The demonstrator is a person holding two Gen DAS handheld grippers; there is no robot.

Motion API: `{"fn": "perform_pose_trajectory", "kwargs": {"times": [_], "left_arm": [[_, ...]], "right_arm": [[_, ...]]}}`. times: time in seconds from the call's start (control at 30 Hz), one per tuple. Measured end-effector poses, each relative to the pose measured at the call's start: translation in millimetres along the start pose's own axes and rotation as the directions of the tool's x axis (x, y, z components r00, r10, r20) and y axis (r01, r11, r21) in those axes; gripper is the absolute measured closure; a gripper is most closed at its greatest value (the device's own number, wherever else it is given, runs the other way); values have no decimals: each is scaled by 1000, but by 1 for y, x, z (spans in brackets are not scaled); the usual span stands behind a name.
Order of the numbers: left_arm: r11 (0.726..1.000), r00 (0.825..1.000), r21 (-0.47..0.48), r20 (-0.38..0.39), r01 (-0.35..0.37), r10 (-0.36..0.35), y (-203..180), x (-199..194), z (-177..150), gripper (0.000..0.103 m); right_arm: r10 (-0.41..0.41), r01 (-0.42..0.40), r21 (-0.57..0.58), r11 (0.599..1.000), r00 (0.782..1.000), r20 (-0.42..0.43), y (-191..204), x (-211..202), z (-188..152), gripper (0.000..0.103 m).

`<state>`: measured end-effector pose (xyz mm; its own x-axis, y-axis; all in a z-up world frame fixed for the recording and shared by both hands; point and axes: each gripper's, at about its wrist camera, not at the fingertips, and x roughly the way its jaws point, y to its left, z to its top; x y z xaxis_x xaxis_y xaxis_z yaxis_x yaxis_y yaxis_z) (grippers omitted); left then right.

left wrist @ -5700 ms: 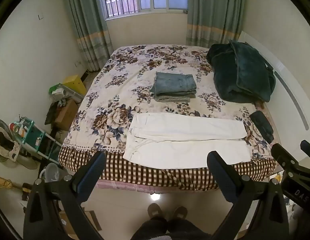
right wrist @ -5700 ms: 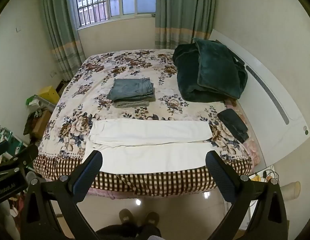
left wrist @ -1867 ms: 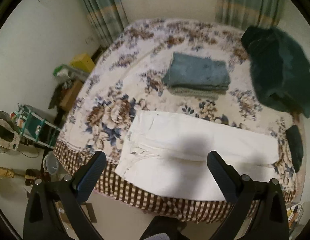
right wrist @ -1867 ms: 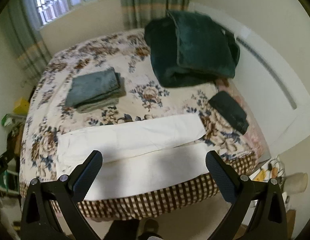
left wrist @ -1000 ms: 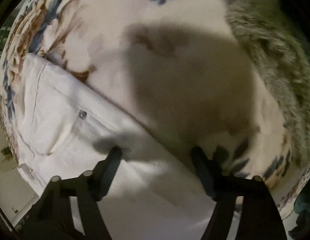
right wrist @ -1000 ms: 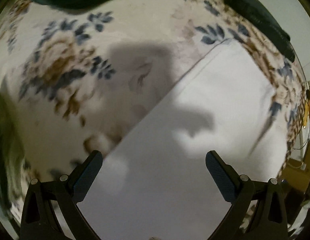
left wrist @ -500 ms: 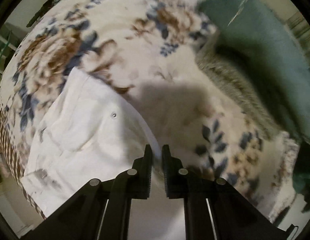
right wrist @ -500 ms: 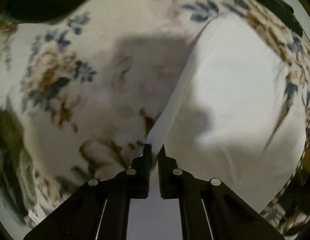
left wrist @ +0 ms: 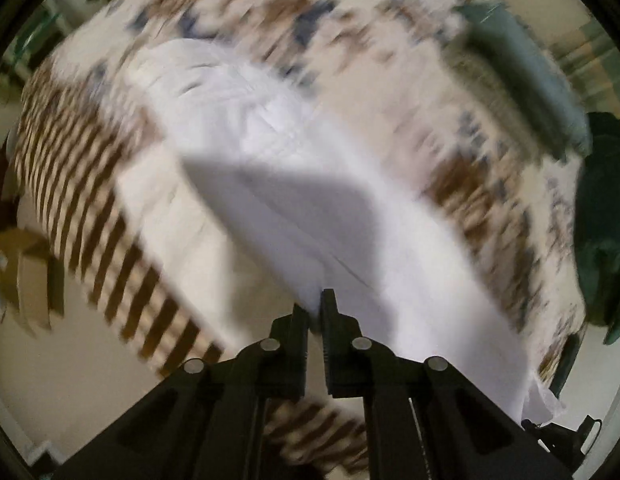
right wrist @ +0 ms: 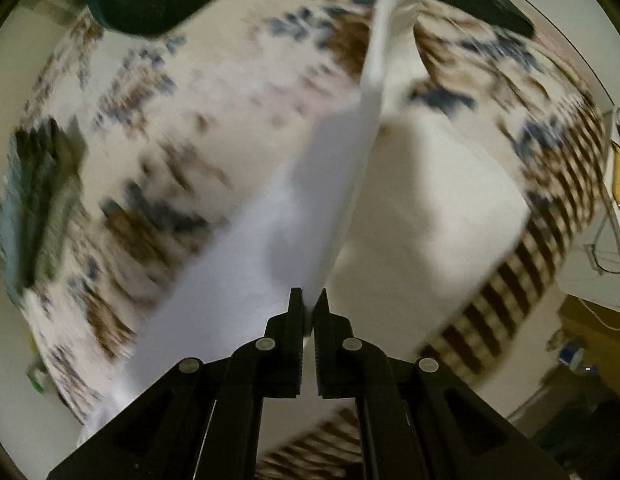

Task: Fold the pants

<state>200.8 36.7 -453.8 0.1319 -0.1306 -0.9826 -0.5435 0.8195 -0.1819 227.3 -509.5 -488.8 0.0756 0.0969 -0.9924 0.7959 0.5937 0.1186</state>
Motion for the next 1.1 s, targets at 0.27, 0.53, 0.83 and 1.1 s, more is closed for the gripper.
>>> {"fn": "perform_pose_trajectory", "kwargs": {"times": [0.27,0.53,0.83,1.1], "left_arm": [[992,997,-121,-72,27,-36,44,61,-15,97],[1000,999,-6,32,0,0,25,30,-17,47],[992,996,114,68,-57,50,-27,46,-8,19],[966,998,252,36,-58,50,-98,70,-25,19]], "right_arm": [[-92,93,4,996,988,-122,-60,75,-41,95],[114,-104,138,985,991,-70,-143,39,-36,55],[153,-195,398,897,979,134,-240,14,25,55],[139,-196,473,859,978,153,-259,32,61,70]]}}
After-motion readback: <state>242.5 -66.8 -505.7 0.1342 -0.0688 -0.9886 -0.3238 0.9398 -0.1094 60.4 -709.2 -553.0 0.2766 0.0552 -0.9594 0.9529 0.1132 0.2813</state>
